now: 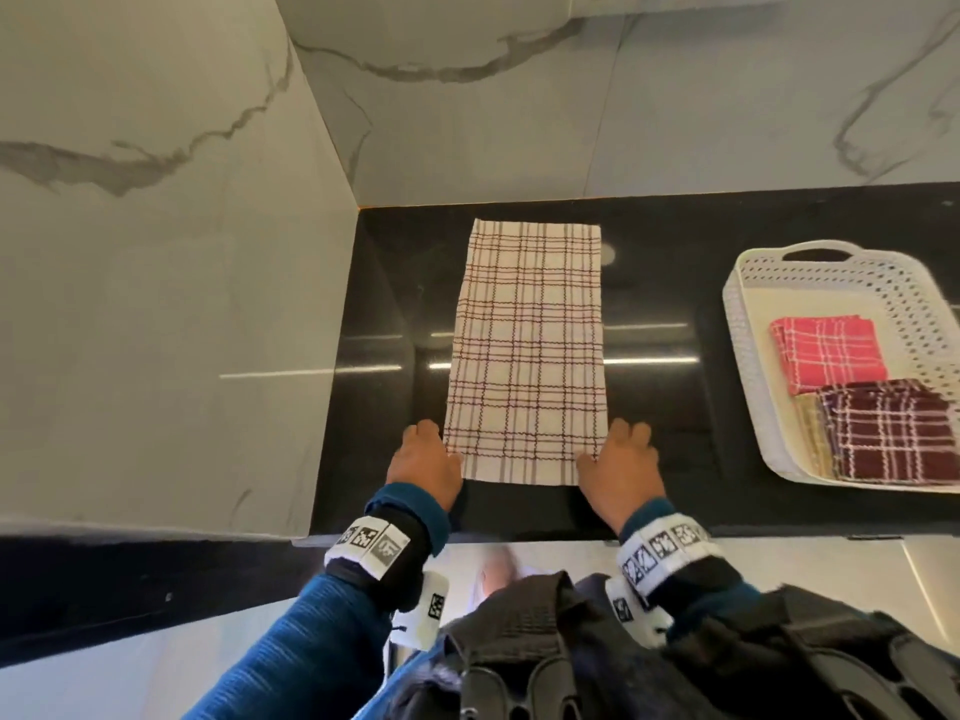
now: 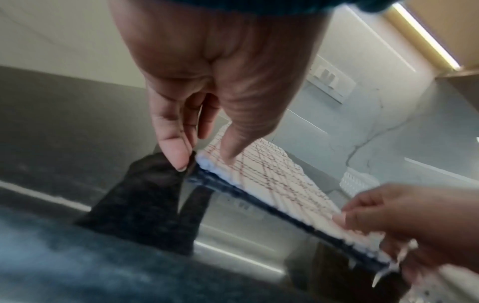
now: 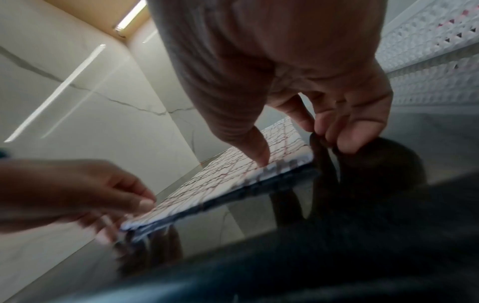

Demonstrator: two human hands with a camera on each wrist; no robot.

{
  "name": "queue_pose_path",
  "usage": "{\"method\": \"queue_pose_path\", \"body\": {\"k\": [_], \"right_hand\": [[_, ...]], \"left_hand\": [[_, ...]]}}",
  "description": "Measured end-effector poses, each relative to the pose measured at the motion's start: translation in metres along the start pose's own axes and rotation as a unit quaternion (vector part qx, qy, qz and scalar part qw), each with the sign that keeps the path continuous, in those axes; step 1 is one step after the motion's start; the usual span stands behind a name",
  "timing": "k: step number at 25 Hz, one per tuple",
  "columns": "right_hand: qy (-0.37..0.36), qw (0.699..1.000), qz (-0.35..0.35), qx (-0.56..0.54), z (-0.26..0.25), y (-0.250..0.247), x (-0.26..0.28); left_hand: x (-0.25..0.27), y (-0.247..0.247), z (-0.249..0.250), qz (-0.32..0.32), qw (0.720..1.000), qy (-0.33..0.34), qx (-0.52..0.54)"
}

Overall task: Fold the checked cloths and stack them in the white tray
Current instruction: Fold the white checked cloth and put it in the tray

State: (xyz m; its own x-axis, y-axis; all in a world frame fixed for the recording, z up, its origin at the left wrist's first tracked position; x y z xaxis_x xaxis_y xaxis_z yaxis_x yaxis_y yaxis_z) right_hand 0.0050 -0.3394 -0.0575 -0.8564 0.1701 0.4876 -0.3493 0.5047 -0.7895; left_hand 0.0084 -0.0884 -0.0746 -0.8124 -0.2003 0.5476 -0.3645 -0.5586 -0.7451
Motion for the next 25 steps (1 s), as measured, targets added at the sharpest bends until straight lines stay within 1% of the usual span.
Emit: {"method": "queue_pose_path", "body": {"k": [2,5,8,11,13,16,17,18,19,20,21,22,23,24,25], "right_hand": [[-0.021,0.999,-0.015,0.030,0.007,0.008,0.015],[-0.002,1.000,-0.001,-0.021,0.012,0.005,0.011],[0.005,0.999,-0.004,-0.044,0.013,0.000,0.006],[-0.007,1.000,0.005,-0.028,0.014,0.001,0.007],[-0.008,0.999,-0.001,-0.041,0.017,0.001,0.007],[-0.023,0.992,0.013,-0.126,0.026,-0.005,0.009],[-0.029,0.986,0.014,-0.161,0.029,-0.007,0.006],[-0.031,0.979,0.013,-0.200,0.035,-0.007,0.005],[-0.023,0.971,0.006,-0.240,0.042,-0.007,0.006],[-0.008,0.961,-0.002,-0.277,0.050,-0.006,0.006],[0.007,0.952,-0.011,-0.305,0.058,-0.005,0.004],[0.019,0.944,-0.027,-0.329,0.064,-0.004,0.004],[0.026,0.937,-0.045,-0.345,0.067,-0.006,0.009],[0.026,0.931,-0.071,-0.358,0.070,-0.007,0.014],[0.021,0.924,-0.097,-0.368,0.071,-0.010,0.021]], "left_hand": [[0.002,0.005,0.006,-0.006,0.999,-0.044,0.022],[0.002,0.004,0.016,-0.016,0.994,-0.092,0.054],[0.015,-0.007,0.028,-0.039,0.992,-0.107,0.050],[0.026,-0.009,0.039,-0.027,0.990,-0.117,0.074],[0.028,-0.006,0.045,0.005,0.990,-0.108,0.094],[0.032,-0.001,0.044,0.050,0.984,-0.082,0.149],[0.026,0.004,0.038,0.049,0.978,-0.086,0.181],[0.027,0.007,0.034,0.026,0.964,-0.093,0.247],[0.023,0.013,0.026,0.009,0.962,-0.091,0.257],[0.023,0.020,0.019,0.011,0.951,-0.085,0.297],[0.033,0.021,0.018,0.020,0.931,-0.094,0.351],[0.047,0.022,0.016,0.034,0.947,-0.060,0.314],[0.054,0.026,0.011,0.043,0.943,-0.051,0.327],[0.060,0.030,0.007,0.038,0.942,-0.042,0.331],[0.069,0.033,0.005,0.017,0.938,-0.033,0.344]]}}
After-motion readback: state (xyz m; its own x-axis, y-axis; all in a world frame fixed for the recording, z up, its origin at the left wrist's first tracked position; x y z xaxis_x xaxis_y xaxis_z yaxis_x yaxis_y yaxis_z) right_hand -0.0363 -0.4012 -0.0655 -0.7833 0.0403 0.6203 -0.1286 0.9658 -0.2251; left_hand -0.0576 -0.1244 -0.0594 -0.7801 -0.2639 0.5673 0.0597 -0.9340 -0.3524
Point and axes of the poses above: each hand's wrist, its own x-axis away from the middle knuckle, its own y-axis out of the palm, z = x × y, the point moved 2 cm from there along -x, towards the middle knuckle, and after that the axes turned 5 degrees about -z, right-handed, at the moved point
